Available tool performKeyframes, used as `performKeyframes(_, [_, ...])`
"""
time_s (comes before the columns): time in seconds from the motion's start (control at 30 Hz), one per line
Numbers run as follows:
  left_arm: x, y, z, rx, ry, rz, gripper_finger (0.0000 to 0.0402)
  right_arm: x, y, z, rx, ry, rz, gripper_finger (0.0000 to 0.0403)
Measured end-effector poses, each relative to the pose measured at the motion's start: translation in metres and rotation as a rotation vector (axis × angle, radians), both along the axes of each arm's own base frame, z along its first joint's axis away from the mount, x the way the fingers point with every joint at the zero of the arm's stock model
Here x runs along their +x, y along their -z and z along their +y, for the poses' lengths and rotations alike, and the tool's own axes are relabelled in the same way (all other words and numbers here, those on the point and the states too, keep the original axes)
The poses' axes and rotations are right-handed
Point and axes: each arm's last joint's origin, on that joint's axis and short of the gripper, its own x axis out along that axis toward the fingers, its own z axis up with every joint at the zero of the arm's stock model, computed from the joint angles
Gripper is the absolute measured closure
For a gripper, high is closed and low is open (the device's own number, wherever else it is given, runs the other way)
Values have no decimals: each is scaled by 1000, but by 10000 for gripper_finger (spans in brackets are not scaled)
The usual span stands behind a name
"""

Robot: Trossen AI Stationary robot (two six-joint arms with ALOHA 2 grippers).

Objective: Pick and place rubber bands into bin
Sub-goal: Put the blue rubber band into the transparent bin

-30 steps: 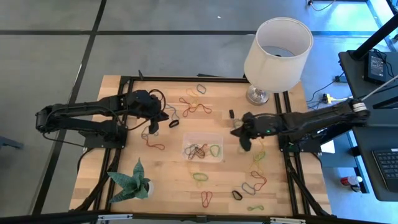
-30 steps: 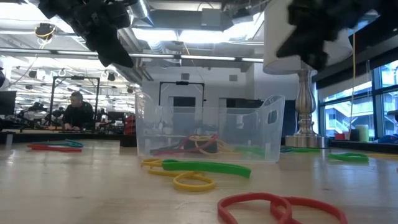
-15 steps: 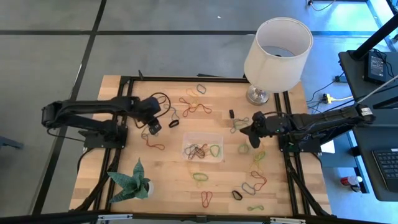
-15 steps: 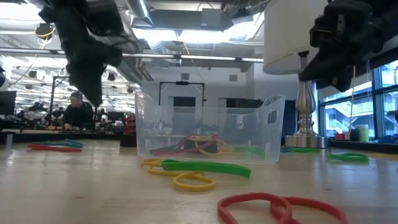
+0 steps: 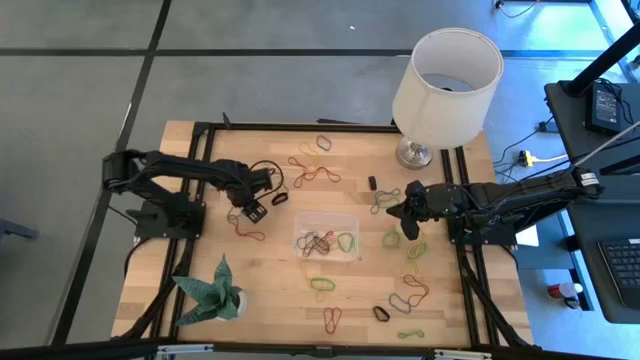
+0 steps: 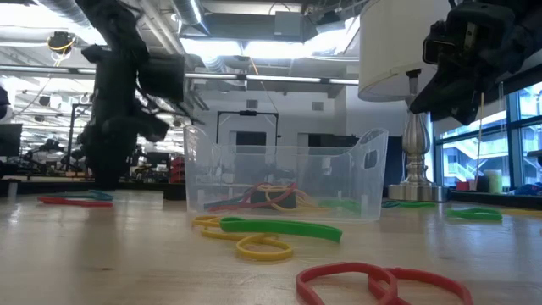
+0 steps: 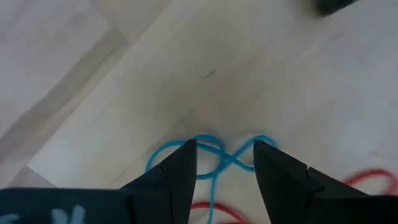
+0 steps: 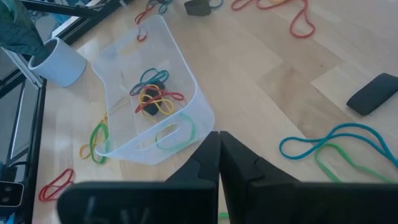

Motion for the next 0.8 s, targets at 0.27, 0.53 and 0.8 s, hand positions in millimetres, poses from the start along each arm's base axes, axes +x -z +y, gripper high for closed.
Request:
performKeyframes(0.27, [4, 17, 0, -26, 7, 96, 298, 0, 0, 0, 13, 7, -7, 393])
performKeyframes(0.53, [6, -1, -6, -32, 83, 213, 397, 0, 0, 0, 39, 36, -1, 393])
performKeyframes(0.8, [24, -42, -10, 86, 251, 262, 399, -7, 9, -1, -19, 17, 118, 393])
